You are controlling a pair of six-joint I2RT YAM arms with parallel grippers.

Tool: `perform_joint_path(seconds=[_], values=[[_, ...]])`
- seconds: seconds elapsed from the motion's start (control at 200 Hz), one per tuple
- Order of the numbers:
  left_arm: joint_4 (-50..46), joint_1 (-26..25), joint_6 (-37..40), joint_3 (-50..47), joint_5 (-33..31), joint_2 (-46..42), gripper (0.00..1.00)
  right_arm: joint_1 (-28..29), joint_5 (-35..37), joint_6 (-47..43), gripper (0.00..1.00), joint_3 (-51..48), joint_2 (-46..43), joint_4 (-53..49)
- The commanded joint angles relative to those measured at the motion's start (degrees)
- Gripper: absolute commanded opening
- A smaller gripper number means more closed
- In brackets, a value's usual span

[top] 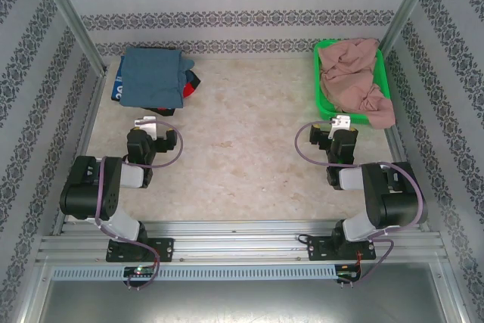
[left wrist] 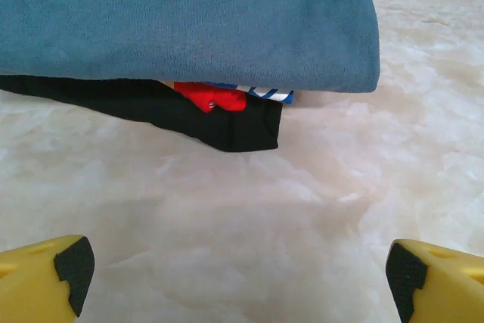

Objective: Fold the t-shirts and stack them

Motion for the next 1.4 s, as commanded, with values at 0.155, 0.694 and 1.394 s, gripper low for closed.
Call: perform_joint_path(seconds=[0.155,0.694,1.394], values=[[-1.0,0.1,0.6,0.8,0.9,-0.6,1.0,0.3,0.9,0.4,0.98,1.1,-0.1,2.2],[-1.2,0.2,0.5,1.0,0.8,-0.6,1.0,0.3,0.8,0.6,0.98,1.4,0.1,1.8],[-84.4,-8.1,-21.0,61.4,3.3,-9.1,1.0,2.6,-4.9,16.5,0.98,59.5,-13.9,-87.8]])
